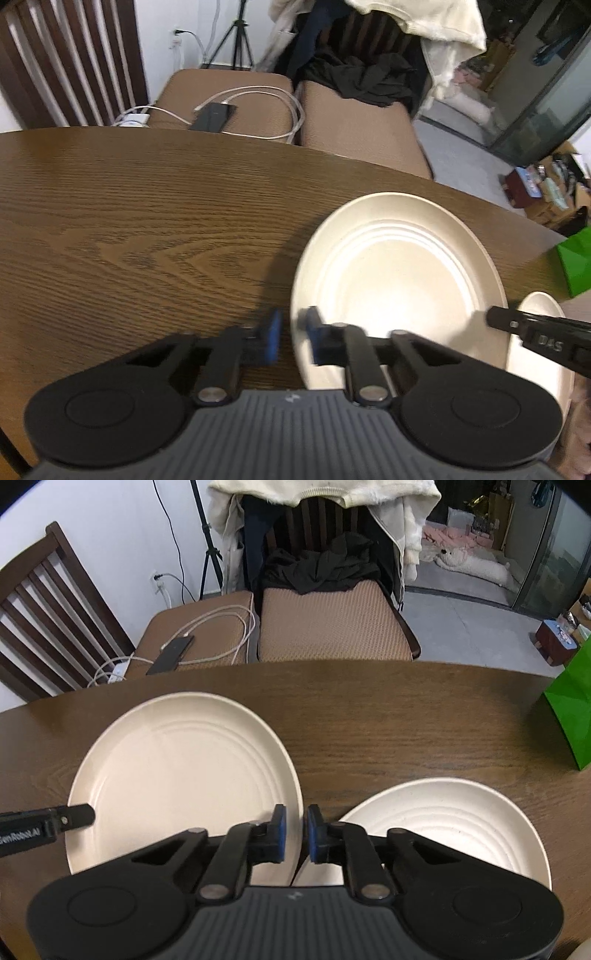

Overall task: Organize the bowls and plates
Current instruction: 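Close the left gripper on the larger cream plate rim while the right gripper grips it too, then lift the cream plate with both grippers and pull it back from the other plate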

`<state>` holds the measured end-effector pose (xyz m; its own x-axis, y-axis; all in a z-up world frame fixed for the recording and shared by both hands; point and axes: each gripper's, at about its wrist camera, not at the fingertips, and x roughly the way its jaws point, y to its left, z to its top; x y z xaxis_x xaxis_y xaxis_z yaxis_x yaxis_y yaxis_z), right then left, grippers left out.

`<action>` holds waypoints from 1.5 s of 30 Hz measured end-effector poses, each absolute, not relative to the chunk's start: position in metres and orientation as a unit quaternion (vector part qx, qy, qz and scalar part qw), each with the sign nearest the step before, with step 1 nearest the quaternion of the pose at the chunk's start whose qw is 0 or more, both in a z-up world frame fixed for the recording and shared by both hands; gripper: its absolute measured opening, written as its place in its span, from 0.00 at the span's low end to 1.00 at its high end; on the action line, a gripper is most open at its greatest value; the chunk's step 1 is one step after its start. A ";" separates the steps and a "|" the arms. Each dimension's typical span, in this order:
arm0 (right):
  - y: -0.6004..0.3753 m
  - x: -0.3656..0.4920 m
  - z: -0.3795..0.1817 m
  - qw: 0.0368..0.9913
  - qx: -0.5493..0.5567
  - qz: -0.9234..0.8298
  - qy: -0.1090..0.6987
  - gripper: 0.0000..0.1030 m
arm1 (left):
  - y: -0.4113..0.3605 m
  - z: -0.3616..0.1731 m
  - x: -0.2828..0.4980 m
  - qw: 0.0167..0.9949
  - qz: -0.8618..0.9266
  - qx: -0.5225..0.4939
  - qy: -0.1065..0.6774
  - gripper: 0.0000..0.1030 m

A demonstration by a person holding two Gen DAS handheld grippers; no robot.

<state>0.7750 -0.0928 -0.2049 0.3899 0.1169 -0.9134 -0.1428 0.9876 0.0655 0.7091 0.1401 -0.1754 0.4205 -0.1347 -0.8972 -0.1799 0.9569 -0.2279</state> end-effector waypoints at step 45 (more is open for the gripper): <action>-0.092 0.713 -0.113 0.862 -0.011 0.089 0.499 0.06 | 0.127 -0.078 0.647 0.860 0.038 -0.125 0.494 0.08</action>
